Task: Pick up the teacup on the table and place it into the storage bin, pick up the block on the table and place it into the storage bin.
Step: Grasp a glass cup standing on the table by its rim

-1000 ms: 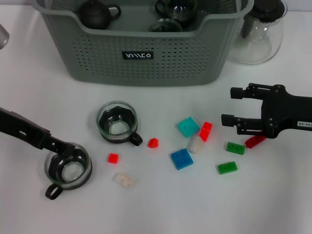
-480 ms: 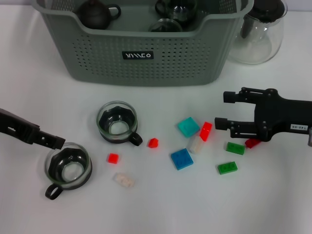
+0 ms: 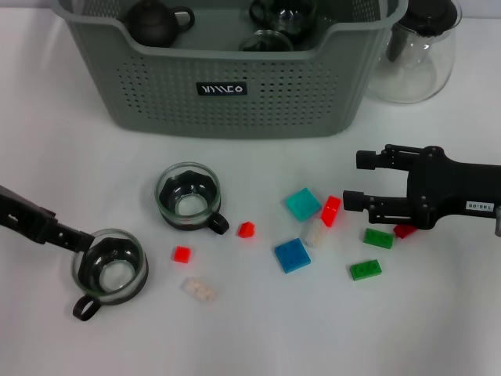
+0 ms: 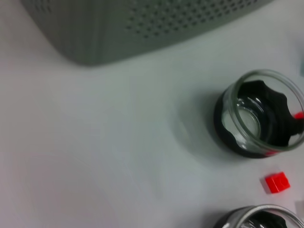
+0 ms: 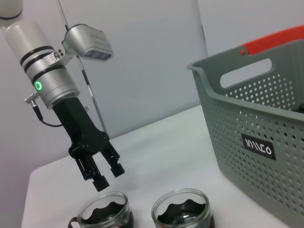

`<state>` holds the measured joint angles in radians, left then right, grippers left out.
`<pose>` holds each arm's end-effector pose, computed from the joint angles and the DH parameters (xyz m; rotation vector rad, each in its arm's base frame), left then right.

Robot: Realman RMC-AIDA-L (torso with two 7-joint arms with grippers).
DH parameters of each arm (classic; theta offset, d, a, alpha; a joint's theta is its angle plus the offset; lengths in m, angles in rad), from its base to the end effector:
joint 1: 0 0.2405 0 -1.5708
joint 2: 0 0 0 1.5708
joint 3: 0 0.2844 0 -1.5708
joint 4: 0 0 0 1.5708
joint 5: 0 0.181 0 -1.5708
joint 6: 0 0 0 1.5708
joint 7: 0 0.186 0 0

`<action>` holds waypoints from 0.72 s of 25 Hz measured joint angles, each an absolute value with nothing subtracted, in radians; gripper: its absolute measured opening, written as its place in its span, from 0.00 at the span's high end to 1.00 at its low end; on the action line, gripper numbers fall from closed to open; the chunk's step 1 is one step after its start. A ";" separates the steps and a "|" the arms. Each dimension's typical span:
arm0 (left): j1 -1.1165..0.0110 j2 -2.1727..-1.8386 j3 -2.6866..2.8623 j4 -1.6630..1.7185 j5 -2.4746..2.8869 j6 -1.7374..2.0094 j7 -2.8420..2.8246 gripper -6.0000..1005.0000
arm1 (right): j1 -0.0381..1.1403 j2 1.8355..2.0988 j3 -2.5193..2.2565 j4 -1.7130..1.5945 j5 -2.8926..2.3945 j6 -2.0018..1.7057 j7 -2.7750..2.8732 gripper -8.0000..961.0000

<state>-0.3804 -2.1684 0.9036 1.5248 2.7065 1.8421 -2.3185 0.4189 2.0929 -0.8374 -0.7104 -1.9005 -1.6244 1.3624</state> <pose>-0.3031 0.2761 -0.0001 -2.4481 -1.3050 0.3881 0.2518 0.2945 -0.0604 -2.8047 0.6019 0.7562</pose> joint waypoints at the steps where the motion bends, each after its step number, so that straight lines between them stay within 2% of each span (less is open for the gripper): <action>1: -0.380 -2.169 0.909 1.525 2.709 1.842 -2.320 0.17 | 0.419 2.093 -0.837 -0.710 -1.900 -1.625 1.362 0.17; 18: -0.390 -2.175 1.131 1.534 2.850 1.772 -2.559 0.21 | 0.407 2.088 -0.838 -0.710 -1.905 -1.628 1.361 0.17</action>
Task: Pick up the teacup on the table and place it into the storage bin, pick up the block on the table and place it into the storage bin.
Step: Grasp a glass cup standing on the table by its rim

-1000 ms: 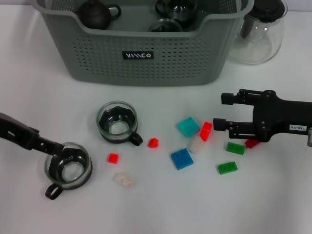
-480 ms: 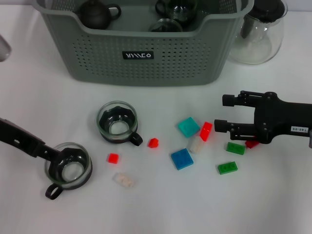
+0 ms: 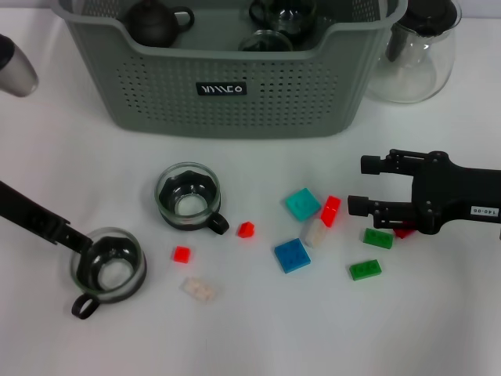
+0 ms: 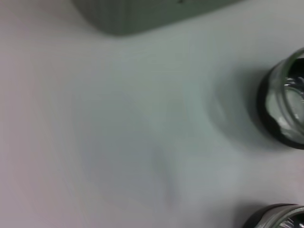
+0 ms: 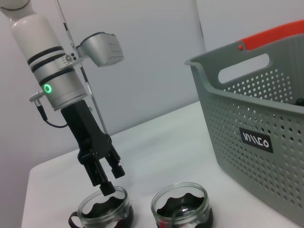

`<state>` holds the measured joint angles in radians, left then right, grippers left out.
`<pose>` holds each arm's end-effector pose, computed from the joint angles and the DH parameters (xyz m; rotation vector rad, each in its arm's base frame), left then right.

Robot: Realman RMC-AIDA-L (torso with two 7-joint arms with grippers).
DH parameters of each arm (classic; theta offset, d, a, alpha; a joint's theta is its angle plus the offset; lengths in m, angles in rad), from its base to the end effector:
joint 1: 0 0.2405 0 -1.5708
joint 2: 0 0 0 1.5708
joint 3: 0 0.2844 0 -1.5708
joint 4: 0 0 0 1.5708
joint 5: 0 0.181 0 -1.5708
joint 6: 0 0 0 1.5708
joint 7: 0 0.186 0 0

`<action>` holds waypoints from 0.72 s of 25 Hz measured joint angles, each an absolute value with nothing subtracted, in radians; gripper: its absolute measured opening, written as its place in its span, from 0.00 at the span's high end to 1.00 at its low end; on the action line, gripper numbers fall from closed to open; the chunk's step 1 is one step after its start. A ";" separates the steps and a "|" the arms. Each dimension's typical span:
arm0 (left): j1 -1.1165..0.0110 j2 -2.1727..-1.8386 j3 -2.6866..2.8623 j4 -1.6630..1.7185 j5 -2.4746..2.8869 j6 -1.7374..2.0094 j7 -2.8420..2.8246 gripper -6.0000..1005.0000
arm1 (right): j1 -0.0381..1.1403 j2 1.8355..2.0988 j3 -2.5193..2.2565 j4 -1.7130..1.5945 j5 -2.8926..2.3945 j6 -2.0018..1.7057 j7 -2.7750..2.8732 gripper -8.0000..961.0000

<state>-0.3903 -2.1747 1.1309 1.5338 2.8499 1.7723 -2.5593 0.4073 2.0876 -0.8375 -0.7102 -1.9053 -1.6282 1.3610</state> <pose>-0.3034 0.2832 -0.0140 -2.2939 -1.3435 0.6065 0.2568 0.2911 -0.0591 -2.8044 0.6139 0.7442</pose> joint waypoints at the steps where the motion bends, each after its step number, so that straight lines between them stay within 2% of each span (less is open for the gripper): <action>1: -0.391 -2.174 1.129 1.535 2.854 1.769 -2.565 0.21 | 0.407 2.087 -0.838 -0.710 -1.905 -1.628 1.360 0.17; 18: -0.402 -2.179 1.238 1.480 2.847 1.723 -2.618 0.22 | 0.402 2.088 -0.838 -0.710 -1.905 -1.629 1.354 0.17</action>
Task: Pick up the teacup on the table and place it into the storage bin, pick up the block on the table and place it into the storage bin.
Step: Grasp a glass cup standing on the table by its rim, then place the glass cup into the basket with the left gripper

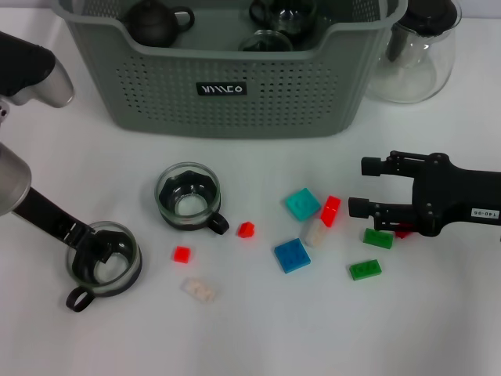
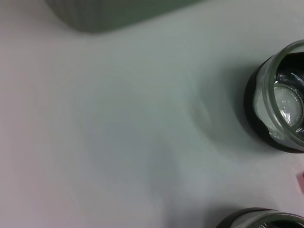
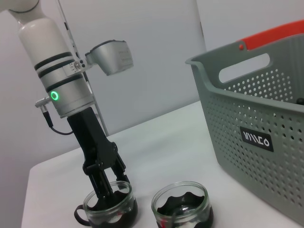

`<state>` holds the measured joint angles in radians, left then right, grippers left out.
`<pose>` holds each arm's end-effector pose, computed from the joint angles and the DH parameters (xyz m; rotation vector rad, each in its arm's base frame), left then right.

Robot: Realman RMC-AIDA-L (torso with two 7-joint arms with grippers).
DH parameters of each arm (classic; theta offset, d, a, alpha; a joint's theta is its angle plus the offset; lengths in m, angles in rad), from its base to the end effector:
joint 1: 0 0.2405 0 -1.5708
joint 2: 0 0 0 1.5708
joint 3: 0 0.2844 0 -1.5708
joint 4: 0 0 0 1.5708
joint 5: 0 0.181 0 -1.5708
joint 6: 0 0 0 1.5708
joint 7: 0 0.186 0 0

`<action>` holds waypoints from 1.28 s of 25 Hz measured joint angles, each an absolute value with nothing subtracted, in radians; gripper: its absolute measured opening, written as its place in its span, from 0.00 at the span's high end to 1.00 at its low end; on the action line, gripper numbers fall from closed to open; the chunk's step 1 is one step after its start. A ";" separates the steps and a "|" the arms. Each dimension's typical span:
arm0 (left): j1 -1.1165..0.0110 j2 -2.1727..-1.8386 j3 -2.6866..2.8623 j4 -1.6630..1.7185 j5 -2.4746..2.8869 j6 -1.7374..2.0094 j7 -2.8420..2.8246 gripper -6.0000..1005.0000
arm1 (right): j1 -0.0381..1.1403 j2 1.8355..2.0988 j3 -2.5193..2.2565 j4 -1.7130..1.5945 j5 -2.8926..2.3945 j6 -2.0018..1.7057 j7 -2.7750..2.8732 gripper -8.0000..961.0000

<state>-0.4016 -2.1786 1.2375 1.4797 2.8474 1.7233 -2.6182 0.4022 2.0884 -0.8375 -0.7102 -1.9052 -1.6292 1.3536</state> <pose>-0.2976 0.2851 -0.0347 -2.3237 -1.3221 0.6555 0.2580 0.2896 -0.0593 -2.8034 0.6102 0.7438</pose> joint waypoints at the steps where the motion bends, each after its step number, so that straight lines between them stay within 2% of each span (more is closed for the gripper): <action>1: -0.404 -2.178 1.240 1.472 2.848 1.720 -2.623 0.22 | 0.402 2.088 -0.838 -0.710 -1.905 -1.629 1.353 0.17; 8: -0.432 -2.171 1.231 1.404 2.854 1.703 -2.669 0.23 | 0.398 2.085 -0.838 -0.705 -1.905 -1.629 1.355 0.17; 14: -0.433 -2.169 1.230 1.402 2.857 1.702 -2.671 0.43 | 0.394 2.085 -0.838 -0.701 -1.905 -1.629 1.357 0.17; 17: -0.433 -2.167 1.230 1.404 2.857 1.712 -2.667 0.63 | 0.394 2.085 -0.838 -0.701 -1.905 -1.629 1.358 0.17; 22: -0.435 -2.167 1.217 1.409 2.848 1.731 -2.648 0.82 | 0.394 2.085 -0.837 -0.701 -1.905 -1.633 1.361 0.17; 29: -0.470 -2.165 1.024 1.387 2.748 1.803 -2.511 0.91 | 0.394 2.085 -0.833 -0.701 -1.905 -1.646 1.362 0.17; 32: -0.514 -2.148 0.852 1.295 2.599 1.880 -2.366 0.94 | 0.394 2.085 -0.829 -0.701 -1.905 -1.650 1.362 0.17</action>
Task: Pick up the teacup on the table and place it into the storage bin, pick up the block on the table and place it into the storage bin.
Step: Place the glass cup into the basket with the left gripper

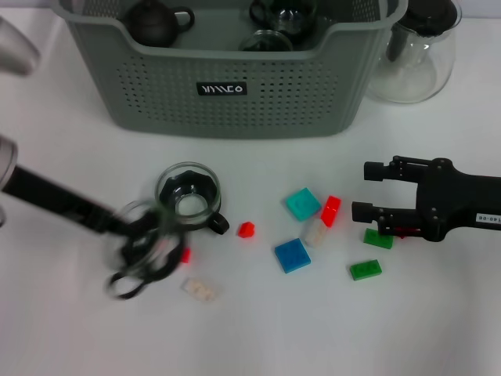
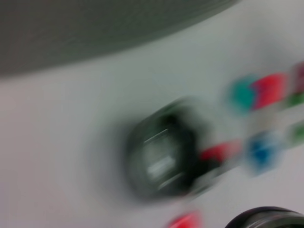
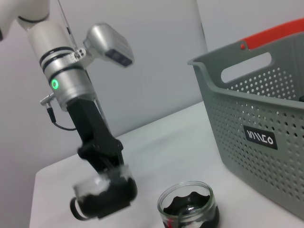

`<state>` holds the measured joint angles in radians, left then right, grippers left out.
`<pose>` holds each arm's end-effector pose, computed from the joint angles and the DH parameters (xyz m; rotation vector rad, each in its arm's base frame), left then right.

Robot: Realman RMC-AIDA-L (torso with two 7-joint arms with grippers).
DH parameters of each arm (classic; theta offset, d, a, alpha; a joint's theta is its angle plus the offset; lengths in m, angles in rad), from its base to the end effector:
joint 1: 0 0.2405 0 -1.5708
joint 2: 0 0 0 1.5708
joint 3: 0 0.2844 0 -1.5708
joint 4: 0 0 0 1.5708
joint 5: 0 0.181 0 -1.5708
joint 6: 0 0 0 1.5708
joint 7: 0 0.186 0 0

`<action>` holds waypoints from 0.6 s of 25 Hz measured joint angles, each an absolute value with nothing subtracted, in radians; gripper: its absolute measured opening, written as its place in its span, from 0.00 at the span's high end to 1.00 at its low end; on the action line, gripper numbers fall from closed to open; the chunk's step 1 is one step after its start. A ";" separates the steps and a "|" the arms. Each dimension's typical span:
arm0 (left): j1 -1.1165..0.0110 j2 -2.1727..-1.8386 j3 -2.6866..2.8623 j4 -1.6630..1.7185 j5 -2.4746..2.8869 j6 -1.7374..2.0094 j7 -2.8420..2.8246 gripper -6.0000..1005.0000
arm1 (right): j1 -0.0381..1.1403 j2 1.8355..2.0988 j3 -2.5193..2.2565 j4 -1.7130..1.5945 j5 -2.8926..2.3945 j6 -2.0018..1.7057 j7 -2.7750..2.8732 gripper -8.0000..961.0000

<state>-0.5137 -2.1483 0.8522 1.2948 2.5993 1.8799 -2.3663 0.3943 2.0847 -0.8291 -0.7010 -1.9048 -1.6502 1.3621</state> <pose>-0.2720 0.2903 -0.0274 -2.6085 -1.4660 0.2406 0.2597 0.2847 -0.0578 -2.8058 0.6410 0.7651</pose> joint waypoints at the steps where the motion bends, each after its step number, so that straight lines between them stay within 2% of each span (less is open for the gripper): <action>1: -0.534 -2.135 0.786 1.240 2.528 1.908 -2.312 0.95 | 0.394 2.085 -0.828 -0.701 -1.905 -1.651 1.362 0.17; 5: -0.604 -2.077 0.604 1.027 2.220 1.959 -2.181 0.95 | 0.394 2.084 -0.818 -0.701 -1.905 -1.655 1.362 0.17; 10: -0.672 -2.048 0.573 1.021 1.925 1.882 -2.174 0.95 | 0.394 2.083 -0.815 -0.701 -1.905 -1.657 1.360 0.17; 15: -0.809 -2.013 0.675 1.122 1.973 1.621 -2.256 0.95 | 0.393 2.083 -0.815 -0.701 -1.905 -1.657 1.354 0.17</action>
